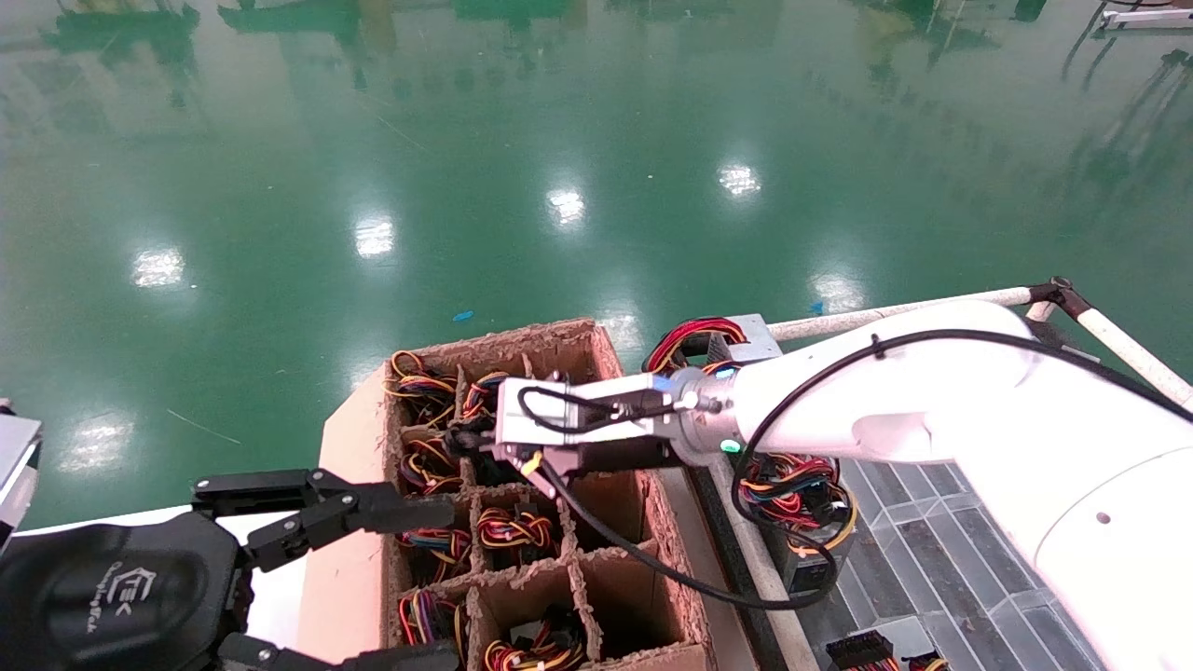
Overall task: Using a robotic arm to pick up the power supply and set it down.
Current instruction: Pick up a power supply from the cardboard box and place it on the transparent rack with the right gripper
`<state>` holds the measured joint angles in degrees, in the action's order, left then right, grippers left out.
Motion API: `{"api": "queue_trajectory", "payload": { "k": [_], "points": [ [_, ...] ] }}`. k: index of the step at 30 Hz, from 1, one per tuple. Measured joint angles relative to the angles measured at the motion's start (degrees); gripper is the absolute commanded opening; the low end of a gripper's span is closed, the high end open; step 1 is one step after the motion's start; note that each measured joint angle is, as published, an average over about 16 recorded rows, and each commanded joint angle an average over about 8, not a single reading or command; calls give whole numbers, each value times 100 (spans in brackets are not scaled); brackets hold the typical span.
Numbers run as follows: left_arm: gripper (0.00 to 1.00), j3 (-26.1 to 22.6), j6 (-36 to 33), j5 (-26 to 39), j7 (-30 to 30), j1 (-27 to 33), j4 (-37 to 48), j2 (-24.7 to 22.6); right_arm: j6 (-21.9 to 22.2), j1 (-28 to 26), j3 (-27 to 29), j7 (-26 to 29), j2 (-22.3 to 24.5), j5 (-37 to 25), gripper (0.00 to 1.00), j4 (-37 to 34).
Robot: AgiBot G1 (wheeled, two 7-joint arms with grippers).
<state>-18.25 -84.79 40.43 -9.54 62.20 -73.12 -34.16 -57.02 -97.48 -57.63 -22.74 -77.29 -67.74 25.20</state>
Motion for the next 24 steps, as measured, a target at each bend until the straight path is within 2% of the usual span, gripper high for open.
{"api": "queue_trajectory", "payload": {
  "k": [13,24],
  "points": [
    [100,-2,1,-2,1,1,0,1,-465,-316,530,-510,397,896,0,-206],
    [100,-4,2,-3,2,1,0,2,-720,-704,925,-514,1086,1343,0,204]
  ]
}}
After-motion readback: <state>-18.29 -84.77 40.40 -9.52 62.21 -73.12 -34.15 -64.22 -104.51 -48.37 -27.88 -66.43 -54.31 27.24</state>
